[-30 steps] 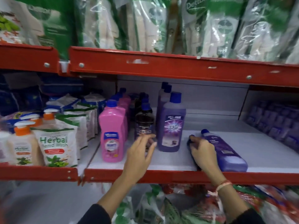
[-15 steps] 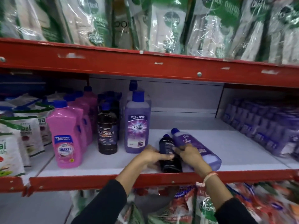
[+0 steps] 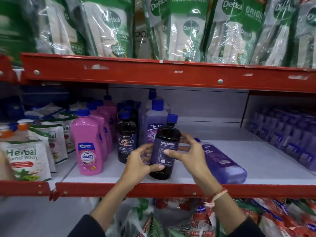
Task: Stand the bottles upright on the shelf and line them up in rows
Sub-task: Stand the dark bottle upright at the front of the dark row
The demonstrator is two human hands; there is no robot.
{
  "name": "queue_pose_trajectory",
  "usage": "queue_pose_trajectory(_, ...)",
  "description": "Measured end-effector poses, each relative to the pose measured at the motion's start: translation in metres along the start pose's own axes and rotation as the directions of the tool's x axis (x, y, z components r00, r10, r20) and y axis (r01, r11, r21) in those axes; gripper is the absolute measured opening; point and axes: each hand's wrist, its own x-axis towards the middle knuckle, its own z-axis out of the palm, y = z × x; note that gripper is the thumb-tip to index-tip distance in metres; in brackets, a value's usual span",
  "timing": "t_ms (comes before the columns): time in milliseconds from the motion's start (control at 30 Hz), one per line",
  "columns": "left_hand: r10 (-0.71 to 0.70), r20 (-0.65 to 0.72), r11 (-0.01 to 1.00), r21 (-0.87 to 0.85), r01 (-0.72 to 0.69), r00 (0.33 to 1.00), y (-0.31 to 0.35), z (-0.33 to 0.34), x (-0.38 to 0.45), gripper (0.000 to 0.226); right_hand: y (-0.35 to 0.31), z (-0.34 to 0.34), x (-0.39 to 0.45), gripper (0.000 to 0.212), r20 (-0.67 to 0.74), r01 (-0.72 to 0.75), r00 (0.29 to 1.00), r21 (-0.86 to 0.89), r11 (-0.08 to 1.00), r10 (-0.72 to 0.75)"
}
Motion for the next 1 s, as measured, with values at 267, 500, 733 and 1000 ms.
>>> queue_pose_trajectory(267,0.009,-0.16,1.0,-0.015,-0.011,0.987,-0.024,-0.064,-0.01,0.073,-0.014,0.078,0.0,0.075,0.076,0.133,0.988,0.0,0.991,-0.133)
queue_pose_trajectory(500,-0.014,-0.267,0.999,-0.055,0.0,0.964,-0.037,-0.074,-0.019,0.036,-0.004,0.101,-0.003,0.06,0.095,0.129,0.987,0.046,0.991,-0.133)
queue_pose_trajectory(733,-0.128,-0.189,0.973,-0.212,0.086,0.974,-0.038,-0.088,-0.022,0.008,-0.007,0.108,-0.002,0.056,0.292,0.041,0.954,0.119,0.992,-0.074)
queue_pose_trajectory(1000,-0.031,-0.049,0.999,-0.016,0.031,0.998,-0.044,-0.089,-0.021,0.081,0.001,0.111,0.014,0.038,0.422,-0.055,0.907,0.145,0.988,-0.011)
